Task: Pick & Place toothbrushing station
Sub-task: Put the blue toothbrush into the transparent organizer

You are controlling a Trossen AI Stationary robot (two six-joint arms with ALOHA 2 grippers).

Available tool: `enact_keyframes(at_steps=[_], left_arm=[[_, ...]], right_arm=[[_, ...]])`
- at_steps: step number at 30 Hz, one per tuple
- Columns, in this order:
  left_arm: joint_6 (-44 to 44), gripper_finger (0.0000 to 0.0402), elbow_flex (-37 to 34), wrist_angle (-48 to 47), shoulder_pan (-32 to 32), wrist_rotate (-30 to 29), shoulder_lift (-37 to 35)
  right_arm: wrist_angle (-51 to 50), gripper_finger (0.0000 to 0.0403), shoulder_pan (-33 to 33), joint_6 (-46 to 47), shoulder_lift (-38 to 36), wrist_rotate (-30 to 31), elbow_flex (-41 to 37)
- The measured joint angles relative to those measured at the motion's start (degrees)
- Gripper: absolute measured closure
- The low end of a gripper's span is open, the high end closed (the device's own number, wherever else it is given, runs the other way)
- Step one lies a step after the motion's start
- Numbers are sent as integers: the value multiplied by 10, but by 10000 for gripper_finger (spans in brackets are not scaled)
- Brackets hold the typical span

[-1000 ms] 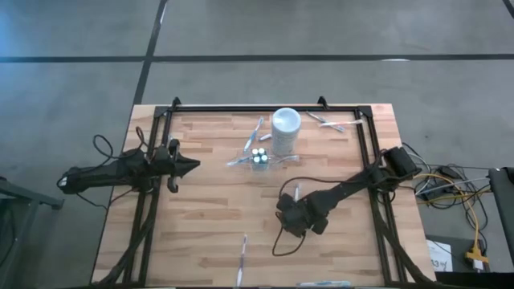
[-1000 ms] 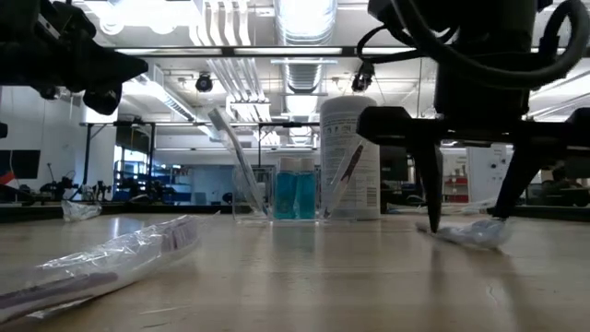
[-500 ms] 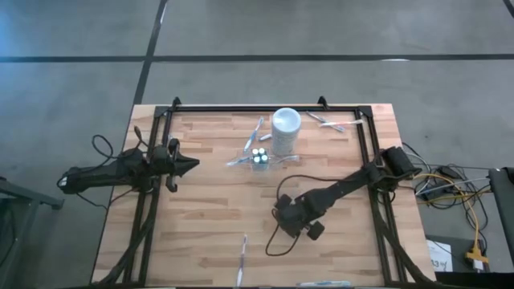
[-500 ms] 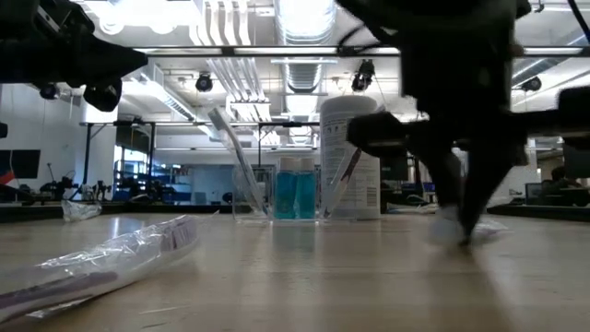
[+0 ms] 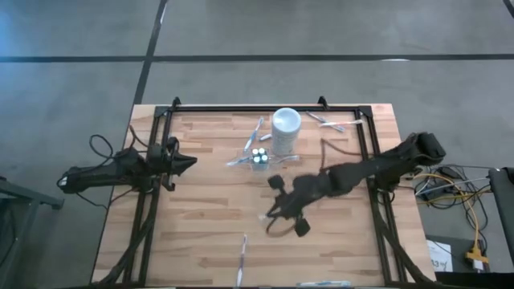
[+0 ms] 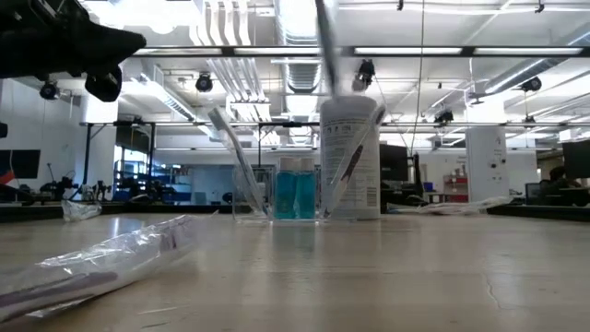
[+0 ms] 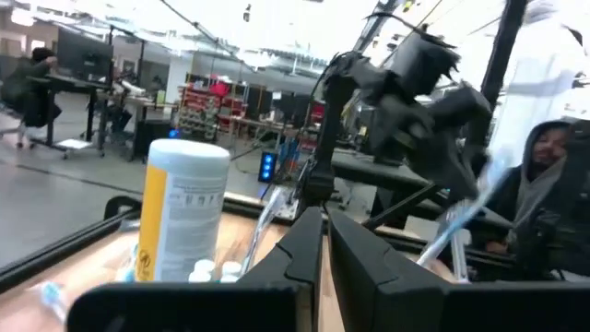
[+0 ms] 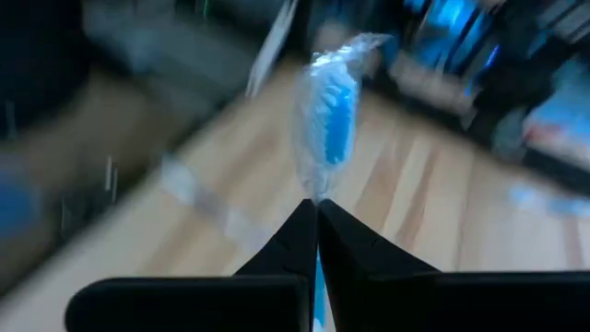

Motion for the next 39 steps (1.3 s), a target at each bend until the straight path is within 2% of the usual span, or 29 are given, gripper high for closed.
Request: enact_keyframes(at_steps=[4,9,15,21,25,31,39], left_arm=[[-2,376,0,14,0,22,18],[-5,354,7,59,-9,87,75],[-6,273,63,52,-22,96,170],[24,181,134,54,-23,86,281],[30,141,176,56,-24,102,356],[36,118,219,45,-34,115,440],[73,118,252,51,-41,102,481]], right_arm=[[127,395,-40,64,-22,-34,-20],[192,395,-84,82,-15,-34,-42],[264,395,-124,97,35,-33,-48],[284,394,-140,96,97,-32,-7],[288,394,-148,78,122,-32,25],[288,394,-158,67,137,-32,54],[272,394,-174,66,139,-32,60]])
